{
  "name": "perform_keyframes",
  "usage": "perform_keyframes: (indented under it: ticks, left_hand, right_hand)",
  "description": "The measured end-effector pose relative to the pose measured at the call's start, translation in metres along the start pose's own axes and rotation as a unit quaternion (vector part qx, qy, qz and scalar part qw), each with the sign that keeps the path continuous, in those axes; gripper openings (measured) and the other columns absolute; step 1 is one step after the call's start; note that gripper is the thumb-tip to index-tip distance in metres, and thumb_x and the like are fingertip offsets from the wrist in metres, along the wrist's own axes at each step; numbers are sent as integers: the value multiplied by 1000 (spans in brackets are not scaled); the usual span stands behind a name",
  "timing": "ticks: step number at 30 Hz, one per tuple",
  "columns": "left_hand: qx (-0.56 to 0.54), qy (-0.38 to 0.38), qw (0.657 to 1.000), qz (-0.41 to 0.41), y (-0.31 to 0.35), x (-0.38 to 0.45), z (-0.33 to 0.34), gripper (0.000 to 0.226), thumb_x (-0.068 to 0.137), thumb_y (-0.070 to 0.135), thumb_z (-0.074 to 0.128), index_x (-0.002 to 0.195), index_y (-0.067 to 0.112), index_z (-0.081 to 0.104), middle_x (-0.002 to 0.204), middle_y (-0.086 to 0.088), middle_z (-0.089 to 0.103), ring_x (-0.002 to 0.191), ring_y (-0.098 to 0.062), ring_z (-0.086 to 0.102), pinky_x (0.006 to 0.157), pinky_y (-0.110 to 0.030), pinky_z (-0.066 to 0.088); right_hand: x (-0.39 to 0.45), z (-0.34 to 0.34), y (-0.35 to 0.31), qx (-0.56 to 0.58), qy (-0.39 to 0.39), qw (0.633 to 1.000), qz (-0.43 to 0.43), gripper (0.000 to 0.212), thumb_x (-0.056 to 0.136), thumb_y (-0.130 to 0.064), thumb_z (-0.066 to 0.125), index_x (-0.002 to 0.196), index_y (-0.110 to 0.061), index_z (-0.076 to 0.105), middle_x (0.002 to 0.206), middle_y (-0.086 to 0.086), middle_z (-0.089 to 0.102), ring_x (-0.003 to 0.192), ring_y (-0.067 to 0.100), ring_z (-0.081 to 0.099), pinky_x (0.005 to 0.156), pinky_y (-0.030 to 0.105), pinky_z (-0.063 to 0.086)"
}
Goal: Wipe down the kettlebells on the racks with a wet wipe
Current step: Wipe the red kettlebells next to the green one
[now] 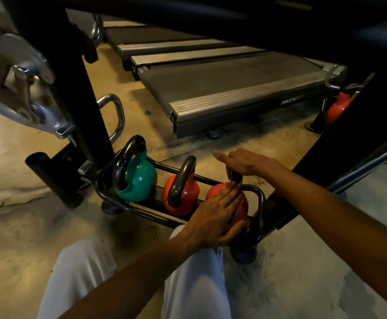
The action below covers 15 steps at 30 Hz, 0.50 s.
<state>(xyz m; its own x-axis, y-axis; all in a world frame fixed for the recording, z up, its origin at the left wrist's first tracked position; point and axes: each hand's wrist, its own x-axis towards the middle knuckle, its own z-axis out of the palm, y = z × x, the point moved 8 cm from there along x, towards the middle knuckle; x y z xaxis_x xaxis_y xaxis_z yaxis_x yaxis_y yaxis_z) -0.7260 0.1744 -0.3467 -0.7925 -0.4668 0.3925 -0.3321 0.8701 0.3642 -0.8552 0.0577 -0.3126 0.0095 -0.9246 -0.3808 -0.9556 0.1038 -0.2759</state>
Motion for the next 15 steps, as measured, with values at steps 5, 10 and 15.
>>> perform_keyframes:
  ticks: [5, 10, 15]
  left_hand:
    - [-13, 0, 1000, -5, -2, 0, 1, 71, 107, 49, 52, 162, 9, 33, 173, -10, 21, 162, -21, 9, 129, -31, 11]
    - [-21, 4, 1000, 1, -3, 0, 2, 69, 107, 48, 51, 162, 9, 34, 173, -9, 20, 162, -18, 7, 129, -33, 16]
    - [-33, 0, 999, -1, -5, -1, 4, 71, 107, 49, 50, 162, 8, 32, 173, -11, 20, 162, -21, 9, 130, -39, 19]
  right_hand:
    - [8, 5, -1, -61, -26, 998, 24, 99, 93, -85, 10, 100, -12, 77, 105, 6, 72, 93, 20, 64, 97, 43, 45]
    - [14, -1, 18, 39, 19, 995, 94, 100, 96, -82, 7, 85, -13, 79, 104, 7, 76, 95, 23, 66, 98, 42, 43]
    - [14, -2, 28, 182, 46, 964, 189, 99, 99, -79, 13, 112, -1, 72, 112, 20, 72, 98, 33, 68, 75, 37, 51]
